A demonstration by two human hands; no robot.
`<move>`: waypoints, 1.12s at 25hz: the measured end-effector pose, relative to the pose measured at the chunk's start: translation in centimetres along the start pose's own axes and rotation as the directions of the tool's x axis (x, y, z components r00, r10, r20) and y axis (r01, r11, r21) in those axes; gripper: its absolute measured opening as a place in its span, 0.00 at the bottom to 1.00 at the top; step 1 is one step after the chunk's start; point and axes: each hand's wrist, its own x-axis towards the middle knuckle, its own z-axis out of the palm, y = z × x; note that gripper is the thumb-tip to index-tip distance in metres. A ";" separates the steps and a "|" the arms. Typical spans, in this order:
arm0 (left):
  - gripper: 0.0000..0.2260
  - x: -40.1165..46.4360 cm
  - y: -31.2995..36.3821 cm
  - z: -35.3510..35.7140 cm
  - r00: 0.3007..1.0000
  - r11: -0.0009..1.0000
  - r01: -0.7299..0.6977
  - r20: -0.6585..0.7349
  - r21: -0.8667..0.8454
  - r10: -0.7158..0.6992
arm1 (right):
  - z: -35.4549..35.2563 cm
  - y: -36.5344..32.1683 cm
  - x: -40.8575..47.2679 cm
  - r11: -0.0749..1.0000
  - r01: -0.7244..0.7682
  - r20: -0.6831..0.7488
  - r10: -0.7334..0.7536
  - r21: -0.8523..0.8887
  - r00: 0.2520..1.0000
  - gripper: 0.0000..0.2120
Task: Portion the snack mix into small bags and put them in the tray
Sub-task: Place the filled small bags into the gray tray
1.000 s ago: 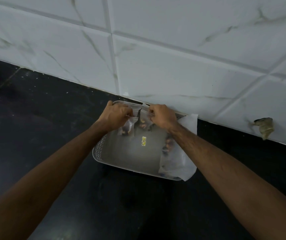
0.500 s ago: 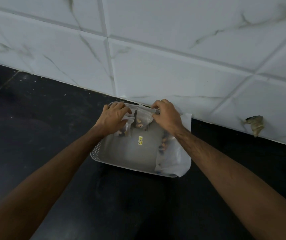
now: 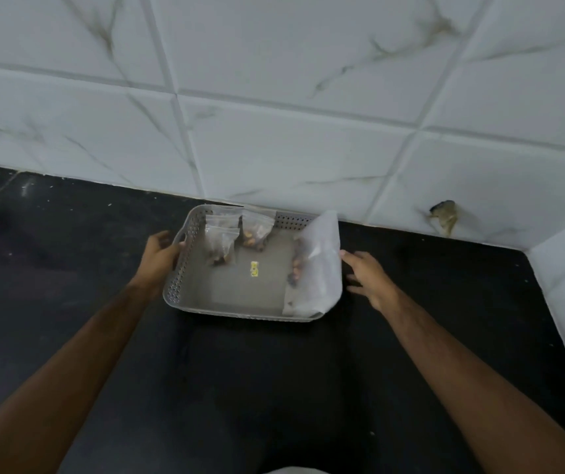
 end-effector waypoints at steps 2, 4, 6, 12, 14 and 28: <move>0.21 0.2 -0.7 0.1 0.996 0.995 0.060 0.070 -0.082 -0.054 | 0.3 0.5 -0.4 0.972 -0.077 0.131 0.049 0.223 0.990 0.28; 0.09 -0.3 -0.5 0.8 0.995 1.000 0.002 0.095 -0.018 0.000 | 1.0 0.4 -1.2 0.952 -0.106 0.207 0.047 0.287 0.977 0.22; 0.16 -1.2 0.1 1.4 0.992 0.998 -0.052 0.119 0.044 0.047 | 1.5 0.2 -2.1 0.944 -0.119 0.240 0.044 0.307 0.970 0.20; 0.12 -2.8 -0.4 4.1 0.975 0.995 -0.093 0.207 0.034 0.084 | -0.7 2.0 -3.9 0.950 -0.091 0.189 0.034 0.300 0.981 0.16; 0.09 -2.6 -1.2 5.5 0.967 0.996 -0.085 0.241 0.019 0.078 | -2.5 3.2 -4.6 0.942 -0.095 0.163 0.044 0.322 0.986 0.15; 0.22 -14.7 -0.7 14.5 0.644 0.342 -0.723 0.408 0.600 0.647 | -14.6 15.0 -8.8 0.958 0.121 -0.309 -0.202 -0.261 0.930 0.06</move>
